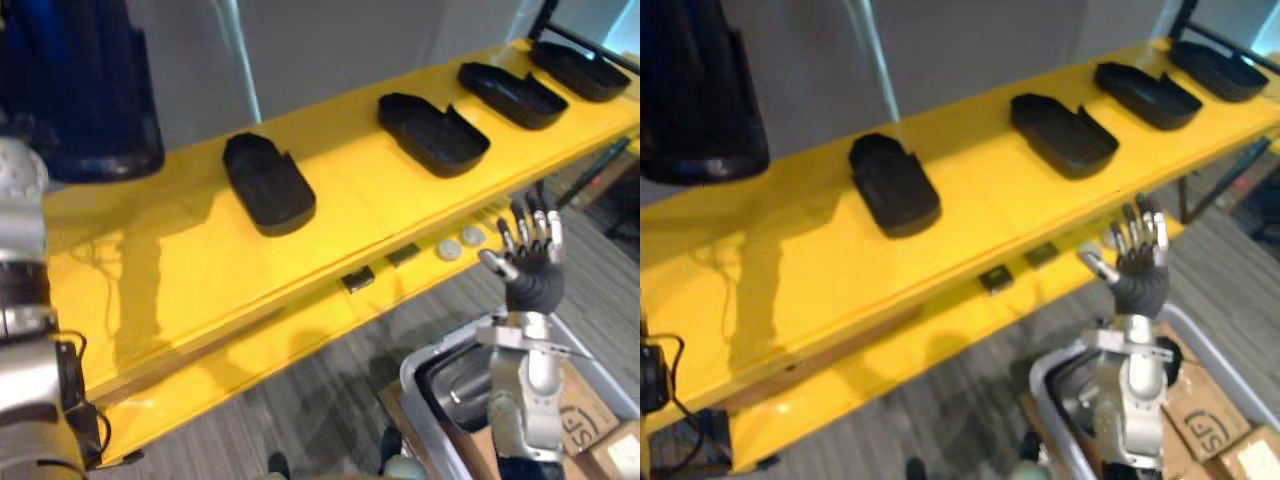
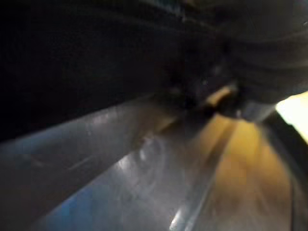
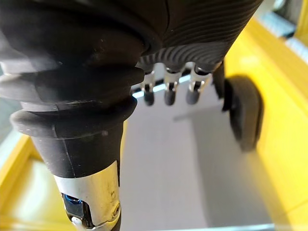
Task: Walk over and take plastic housings, then place them on the shelf
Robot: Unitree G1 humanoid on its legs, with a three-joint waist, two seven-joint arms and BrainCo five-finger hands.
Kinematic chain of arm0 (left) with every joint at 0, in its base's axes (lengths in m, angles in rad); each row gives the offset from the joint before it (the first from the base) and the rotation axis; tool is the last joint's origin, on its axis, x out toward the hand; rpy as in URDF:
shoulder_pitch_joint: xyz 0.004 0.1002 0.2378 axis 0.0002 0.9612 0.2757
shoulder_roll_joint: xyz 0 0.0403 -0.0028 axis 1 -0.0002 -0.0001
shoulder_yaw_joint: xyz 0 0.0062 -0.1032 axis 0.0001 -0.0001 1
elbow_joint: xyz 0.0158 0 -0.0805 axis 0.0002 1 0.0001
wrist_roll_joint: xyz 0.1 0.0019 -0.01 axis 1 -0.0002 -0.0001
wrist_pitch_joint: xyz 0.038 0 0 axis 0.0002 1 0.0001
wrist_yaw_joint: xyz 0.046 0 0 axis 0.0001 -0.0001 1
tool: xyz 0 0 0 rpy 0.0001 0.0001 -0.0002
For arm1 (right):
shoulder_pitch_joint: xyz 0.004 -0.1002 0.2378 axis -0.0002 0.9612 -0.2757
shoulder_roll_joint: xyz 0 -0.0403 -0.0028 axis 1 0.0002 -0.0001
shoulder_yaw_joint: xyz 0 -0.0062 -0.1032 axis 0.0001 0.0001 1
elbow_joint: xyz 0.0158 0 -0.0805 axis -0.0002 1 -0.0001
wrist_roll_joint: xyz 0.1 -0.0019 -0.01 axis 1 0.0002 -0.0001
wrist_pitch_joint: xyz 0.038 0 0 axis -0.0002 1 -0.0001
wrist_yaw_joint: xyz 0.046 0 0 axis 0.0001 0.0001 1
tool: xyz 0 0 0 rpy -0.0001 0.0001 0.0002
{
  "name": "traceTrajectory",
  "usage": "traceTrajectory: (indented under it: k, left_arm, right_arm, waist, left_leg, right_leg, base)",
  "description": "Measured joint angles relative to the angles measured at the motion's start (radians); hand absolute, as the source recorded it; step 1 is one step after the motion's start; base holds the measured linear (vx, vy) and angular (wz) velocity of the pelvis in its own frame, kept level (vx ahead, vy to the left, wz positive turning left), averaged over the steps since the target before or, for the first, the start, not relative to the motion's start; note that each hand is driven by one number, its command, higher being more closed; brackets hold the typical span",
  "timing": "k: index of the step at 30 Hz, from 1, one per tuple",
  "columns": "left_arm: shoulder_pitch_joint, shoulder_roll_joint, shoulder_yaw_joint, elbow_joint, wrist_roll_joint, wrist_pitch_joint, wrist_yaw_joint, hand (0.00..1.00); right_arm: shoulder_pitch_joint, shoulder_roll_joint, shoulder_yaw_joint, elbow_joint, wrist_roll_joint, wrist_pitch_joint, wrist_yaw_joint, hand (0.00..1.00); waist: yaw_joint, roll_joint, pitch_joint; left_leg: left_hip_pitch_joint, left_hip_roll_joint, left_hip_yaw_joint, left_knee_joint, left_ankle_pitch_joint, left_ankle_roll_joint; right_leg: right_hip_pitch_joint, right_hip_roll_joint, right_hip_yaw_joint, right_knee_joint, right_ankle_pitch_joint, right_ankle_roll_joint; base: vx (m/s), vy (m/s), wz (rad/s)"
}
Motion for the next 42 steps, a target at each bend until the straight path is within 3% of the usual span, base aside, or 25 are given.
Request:
traceTrajectory:
  k: [4, 7, 17, 39, 42]
  left_arm:
    - [-0.143, 0.011, -0.109, 0.199, -0.005, 0.009, -0.052, 1.00]
    - [-0.184, 0.011, -0.137, 0.326, -0.002, 0.050, -0.090, 1.00]
    - [-0.318, 0.046, -0.135, 0.423, 0.017, 0.097, -0.113, 1.00]
    - [-0.278, 0.068, -0.079, 0.513, 0.086, 0.157, -0.149, 1.00]
    - [-0.274, 0.068, -0.079, 0.520, 0.086, 0.162, -0.149, 1.00]
  right_arm:
    - [-0.014, 0.018, 0.028, -0.005, 0.000, -0.001, -0.001, 0.00]
    - [-0.001, 0.022, 0.052, -0.044, -0.015, -0.001, -0.001, 0.00]
    - [0.108, 0.058, 0.076, -0.068, -0.031, -0.001, 0.006, 0.00]
    - [0.164, 0.057, 0.161, -0.064, -0.030, 0.004, 0.044, 0.00]
    - [0.166, 0.057, 0.166, -0.064, -0.030, 0.006, 0.044, 0.00]
  waist:
    - [-0.007, -0.014, 0.103]
    - [-0.009, -0.013, 0.149]
    - [-0.002, -0.020, 0.188]
    - [0.000, -0.023, 0.206]
    - [0.004, -0.035, 0.212]
  left_leg:
    - [-0.071, 0.012, -0.001, 0.089, -0.020, 0.003]
    - [-0.111, 0.027, 0.001, 0.112, -0.023, -0.001]
    - [-0.135, 0.041, 0.003, 0.114, -0.023, -0.001]
    - [-0.148, 0.050, 0.024, 0.111, -0.023, -0.001]
    - [-0.149, 0.053, 0.024, 0.112, -0.023, -0.001]
  right_leg:
    - [-0.073, -0.015, 0.010, 0.105, -0.052, -0.006]
    - [-0.119, -0.006, 0.014, 0.136, -0.058, -0.014]
    - [-0.141, 0.002, 0.016, 0.141, -0.058, -0.016]
    - [-0.135, 0.017, 0.017, 0.084, -0.048, -0.014]
    - [-0.132, 0.020, 0.017, 0.079, -0.047, -0.014]
  base:
    - [-0.10, -0.045, 0.06]
    - [-0.10, -0.054, -0.02]
    - [-0.01, -0.008, 0.00]
    - [0.02, 0.006, -0.01]
    - [0.00, 0.000, 0.00]
